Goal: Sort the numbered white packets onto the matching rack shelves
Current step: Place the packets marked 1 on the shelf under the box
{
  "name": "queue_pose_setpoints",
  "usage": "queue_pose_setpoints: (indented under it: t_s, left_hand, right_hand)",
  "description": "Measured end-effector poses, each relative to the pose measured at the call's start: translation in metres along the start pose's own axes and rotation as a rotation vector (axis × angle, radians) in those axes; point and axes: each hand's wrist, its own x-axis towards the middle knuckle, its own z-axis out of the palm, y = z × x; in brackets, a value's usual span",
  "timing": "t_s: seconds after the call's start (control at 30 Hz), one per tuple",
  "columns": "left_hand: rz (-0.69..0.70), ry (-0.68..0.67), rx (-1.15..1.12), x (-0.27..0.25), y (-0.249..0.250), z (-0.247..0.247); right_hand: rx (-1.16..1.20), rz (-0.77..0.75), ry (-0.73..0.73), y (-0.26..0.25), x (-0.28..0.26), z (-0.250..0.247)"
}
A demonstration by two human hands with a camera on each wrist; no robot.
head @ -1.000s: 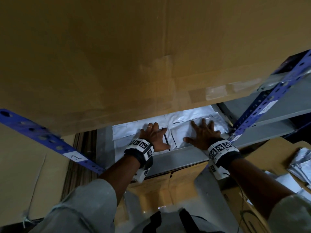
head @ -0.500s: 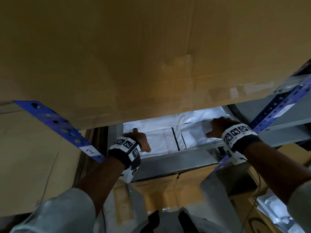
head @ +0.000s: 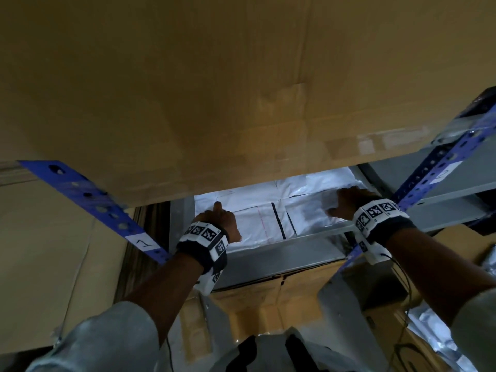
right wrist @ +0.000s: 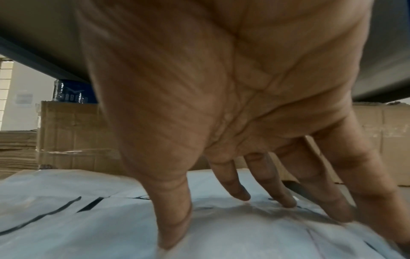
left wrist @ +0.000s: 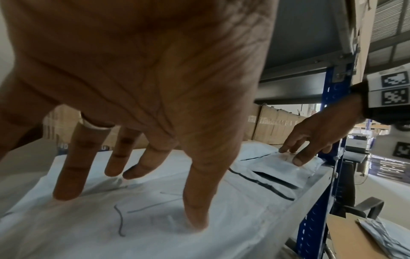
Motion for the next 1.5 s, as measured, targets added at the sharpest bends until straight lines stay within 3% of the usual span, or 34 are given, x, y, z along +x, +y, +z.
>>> queue_pose_setpoints:
  t_s: [0.1, 0.27, 0.4, 0.7, 0.87, 1.07, 1.5]
  left_hand:
    - [-0.007, -0.030, -0.008, 0.008, -0.003, 0.007]
    - [0.010, -0.046, 0.020, 0.016, -0.001, 0.011]
    - [0.032, -0.029, 0.028, 0.024, -0.001, 0.010]
    - [-0.071, -0.064, -0.085, 0.046, 0.002, -0.002]
    - [0.003, -0.048, 0.035, 0.045, -0.001, 0.006]
    - [-0.039, -0.112, -0.014, 0.055, -0.001, 0.009]
    - [0.073, -0.084, -0.001, 0.087, -0.001, 0.024]
  right_hand:
    - [0.000, 0.052, -0.026, -0.002, -0.015, -0.006]
    - [0.012, 0.000, 0.026, 0.011, 0.007, 0.017]
    - [-0.060, 0.014, 0.047, -0.001, -0.018, -0.007]
    - [-0.072, -0.029, -0.061, -0.017, 0.000, -0.029]
    - [-0.079, -0.032, -0.143, -0.030, 0.009, -0.023]
    - [-0.076, -0.057, -0.176, -0.031, 0.021, -0.020]
    - [-0.042, -0.132, -0.080, -0.025, 0.034, -0.003]
